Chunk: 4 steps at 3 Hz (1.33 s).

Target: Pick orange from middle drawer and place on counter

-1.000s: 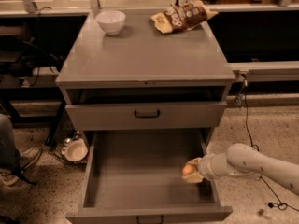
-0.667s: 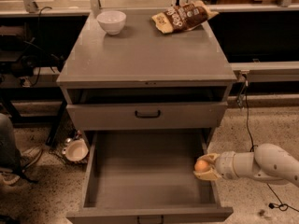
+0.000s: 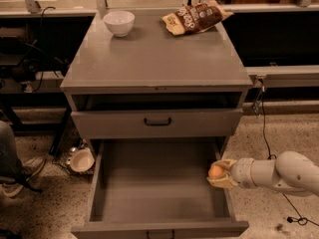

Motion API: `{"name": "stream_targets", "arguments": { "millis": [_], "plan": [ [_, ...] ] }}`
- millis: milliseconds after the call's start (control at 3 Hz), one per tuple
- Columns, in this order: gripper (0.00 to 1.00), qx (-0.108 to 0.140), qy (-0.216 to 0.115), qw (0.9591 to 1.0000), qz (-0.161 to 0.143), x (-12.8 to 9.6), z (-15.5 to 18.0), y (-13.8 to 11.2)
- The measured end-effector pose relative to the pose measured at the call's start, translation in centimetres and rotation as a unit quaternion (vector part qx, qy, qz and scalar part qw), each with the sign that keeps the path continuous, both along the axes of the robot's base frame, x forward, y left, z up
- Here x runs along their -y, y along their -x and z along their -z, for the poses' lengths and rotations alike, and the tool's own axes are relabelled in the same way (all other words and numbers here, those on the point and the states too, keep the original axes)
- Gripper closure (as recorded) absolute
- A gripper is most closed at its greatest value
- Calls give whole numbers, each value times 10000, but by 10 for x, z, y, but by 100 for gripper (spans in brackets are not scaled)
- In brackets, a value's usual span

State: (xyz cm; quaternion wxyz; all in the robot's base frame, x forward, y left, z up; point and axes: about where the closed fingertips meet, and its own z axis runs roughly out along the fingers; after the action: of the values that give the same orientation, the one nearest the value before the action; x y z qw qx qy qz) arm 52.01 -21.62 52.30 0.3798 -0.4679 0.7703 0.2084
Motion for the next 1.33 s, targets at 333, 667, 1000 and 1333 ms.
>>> {"name": "stream_targets", "arguments": {
  "millis": [333,667,1000,1333],
  "plan": [
    [100,469,218,9986,122,9,-65,-12],
    [100,1232,487,9909,219,21,-154,-20],
    [100,1928,260,9808,115,28,-231,-29],
    [100,1922,199,9811,86,26,-236,-33]
  ]
}}
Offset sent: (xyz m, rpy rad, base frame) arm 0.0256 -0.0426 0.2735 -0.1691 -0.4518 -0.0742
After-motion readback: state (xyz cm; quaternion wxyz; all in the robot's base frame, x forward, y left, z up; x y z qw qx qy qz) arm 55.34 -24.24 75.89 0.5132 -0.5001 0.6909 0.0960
